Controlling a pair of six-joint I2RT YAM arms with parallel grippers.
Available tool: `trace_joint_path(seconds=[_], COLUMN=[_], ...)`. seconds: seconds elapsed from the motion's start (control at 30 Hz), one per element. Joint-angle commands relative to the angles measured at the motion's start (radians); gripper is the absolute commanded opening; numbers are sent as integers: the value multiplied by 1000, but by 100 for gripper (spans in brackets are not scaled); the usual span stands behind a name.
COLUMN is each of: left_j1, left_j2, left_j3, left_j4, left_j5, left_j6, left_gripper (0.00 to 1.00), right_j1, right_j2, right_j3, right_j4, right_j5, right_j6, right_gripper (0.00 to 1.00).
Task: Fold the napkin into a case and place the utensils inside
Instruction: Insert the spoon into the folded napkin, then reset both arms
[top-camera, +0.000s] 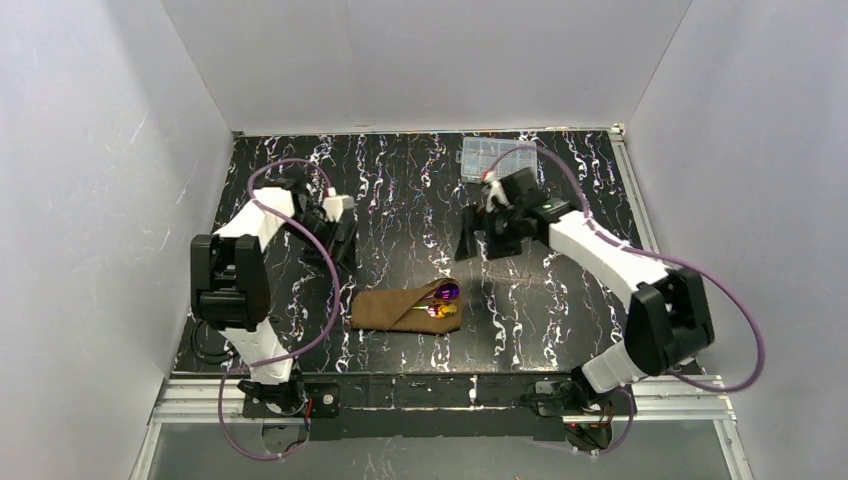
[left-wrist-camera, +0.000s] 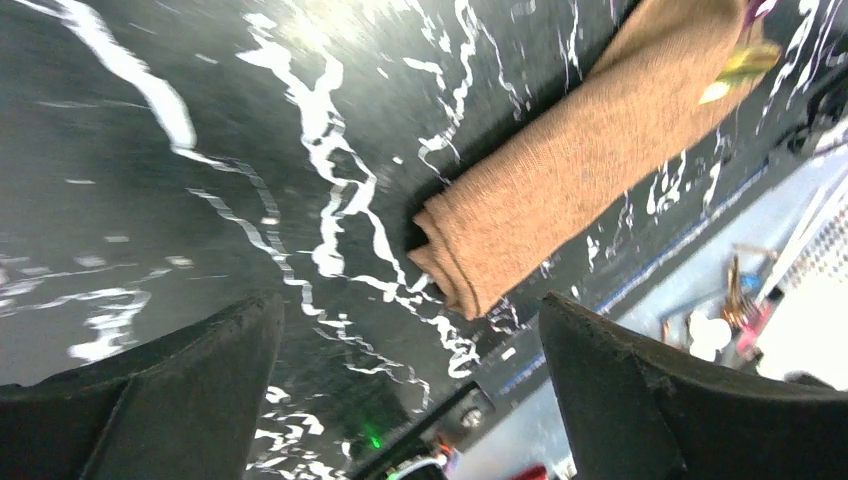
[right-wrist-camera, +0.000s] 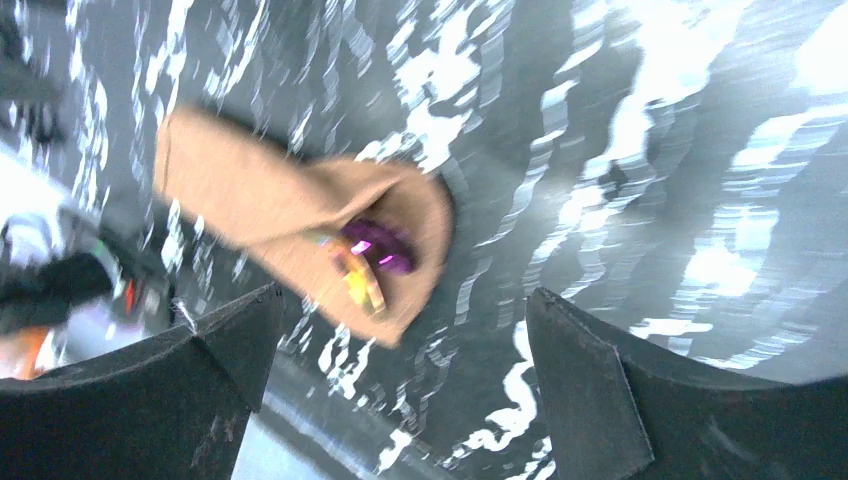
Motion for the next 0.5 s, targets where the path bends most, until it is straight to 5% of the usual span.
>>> trace_joint_path(seconds=[0.0, 0.2, 0.4, 0.47], left_j1=[123, 215, 216, 216], left_j2=[-110, -294, -435, -411], left_j3=[78, -250, -712, -787], left_j4=[74, 674, 1484, 1629], left_j5=[44, 162, 32, 30], left_j6=[-6, -102, -266, -274], left_gripper=[99, 99, 99, 99], right_j1=[-176, -233, -247, -282], right_j2=[-151, -266, -276, -256], right_j3=[3, -351, -625, -653], right_j4=[94, 669, 1099, 1131], right_j5=[278, 947, 1193, 1231], right_j6=[-35, -134, -234, -208], right_gripper=[99, 99, 99, 99])
